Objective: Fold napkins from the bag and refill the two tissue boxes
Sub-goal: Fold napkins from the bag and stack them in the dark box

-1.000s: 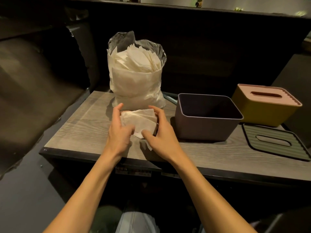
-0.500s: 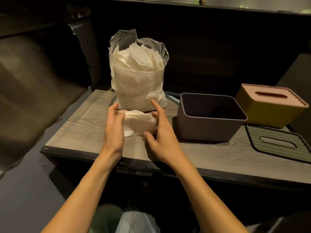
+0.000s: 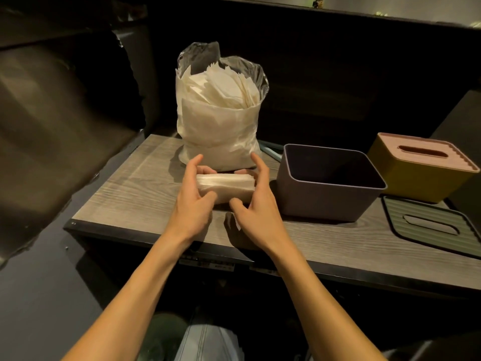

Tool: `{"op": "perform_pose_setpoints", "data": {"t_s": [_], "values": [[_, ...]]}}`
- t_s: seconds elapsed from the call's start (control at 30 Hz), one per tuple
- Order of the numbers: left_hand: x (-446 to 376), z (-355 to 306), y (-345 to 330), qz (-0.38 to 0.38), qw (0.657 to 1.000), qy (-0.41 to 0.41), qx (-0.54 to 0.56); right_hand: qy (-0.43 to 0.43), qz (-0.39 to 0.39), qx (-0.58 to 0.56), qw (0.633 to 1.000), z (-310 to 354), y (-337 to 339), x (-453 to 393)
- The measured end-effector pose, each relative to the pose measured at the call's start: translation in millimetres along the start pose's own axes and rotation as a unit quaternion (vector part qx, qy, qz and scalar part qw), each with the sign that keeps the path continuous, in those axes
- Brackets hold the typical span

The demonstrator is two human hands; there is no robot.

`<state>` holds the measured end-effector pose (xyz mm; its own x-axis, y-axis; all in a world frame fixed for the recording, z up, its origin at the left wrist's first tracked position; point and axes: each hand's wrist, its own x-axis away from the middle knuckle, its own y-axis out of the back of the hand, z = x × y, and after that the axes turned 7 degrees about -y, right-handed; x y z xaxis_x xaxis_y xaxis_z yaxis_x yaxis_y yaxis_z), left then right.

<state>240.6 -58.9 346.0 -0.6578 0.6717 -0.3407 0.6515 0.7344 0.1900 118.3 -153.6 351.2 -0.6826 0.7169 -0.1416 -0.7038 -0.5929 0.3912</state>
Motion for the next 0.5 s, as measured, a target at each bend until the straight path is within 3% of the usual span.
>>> {"op": "perform_pose_setpoints", "data": {"t_s": [0.1, 0.27, 0.5], "values": [[-2.2, 2.0, -1.7, 0.041, 0.999, 0.005, -0.007, -0.001, 0.005, 0.004, 1.0, 0.1, -2.0, -0.6], [-5.3, -1.3, -0.3, -0.043, 0.999, -0.002, 0.011, -0.011, -0.034, -0.041, 0.999, -0.6, -2.2, -2.9], [-6.2, -2.6, -2.6, -0.018, 1.0, -0.015, 0.002, -0.018, -0.055, -0.042, 0.997, 0.0, 0.3, -5.7]]}}
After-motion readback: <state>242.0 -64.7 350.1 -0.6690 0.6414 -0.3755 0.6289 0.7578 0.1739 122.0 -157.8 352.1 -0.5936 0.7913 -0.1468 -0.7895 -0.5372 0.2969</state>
